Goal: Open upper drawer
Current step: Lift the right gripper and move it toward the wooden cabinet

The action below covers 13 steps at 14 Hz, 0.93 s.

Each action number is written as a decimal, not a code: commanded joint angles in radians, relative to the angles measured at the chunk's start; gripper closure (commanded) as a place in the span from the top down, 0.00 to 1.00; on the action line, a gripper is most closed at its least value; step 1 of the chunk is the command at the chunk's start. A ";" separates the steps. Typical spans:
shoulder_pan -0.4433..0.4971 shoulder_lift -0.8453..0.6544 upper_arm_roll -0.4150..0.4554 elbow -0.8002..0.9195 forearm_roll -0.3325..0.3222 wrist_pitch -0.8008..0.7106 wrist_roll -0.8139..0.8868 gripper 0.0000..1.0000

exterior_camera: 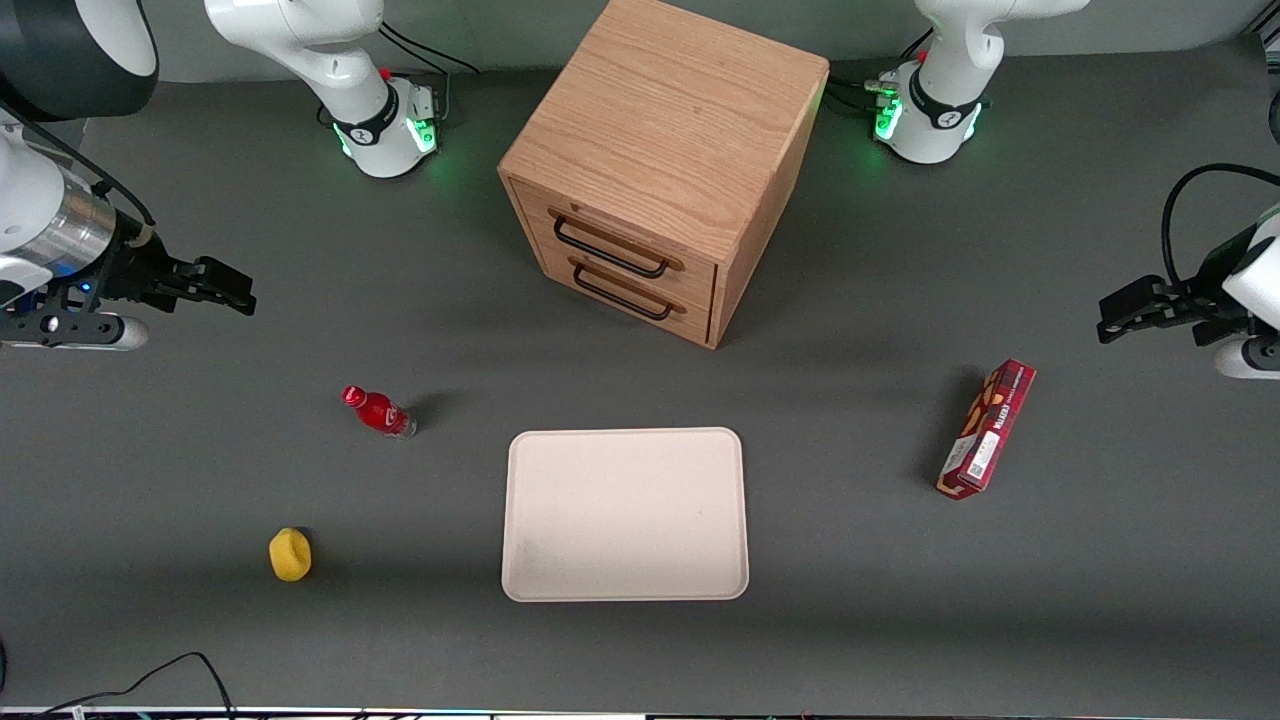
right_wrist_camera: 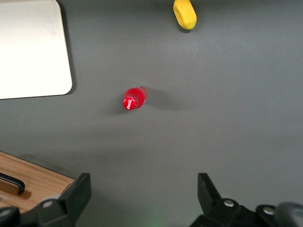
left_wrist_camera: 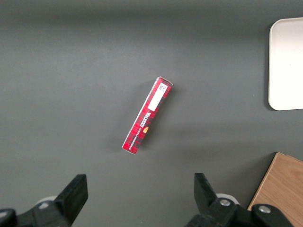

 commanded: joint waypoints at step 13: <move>0.005 0.180 0.198 0.121 0.385 -0.004 -0.614 1.00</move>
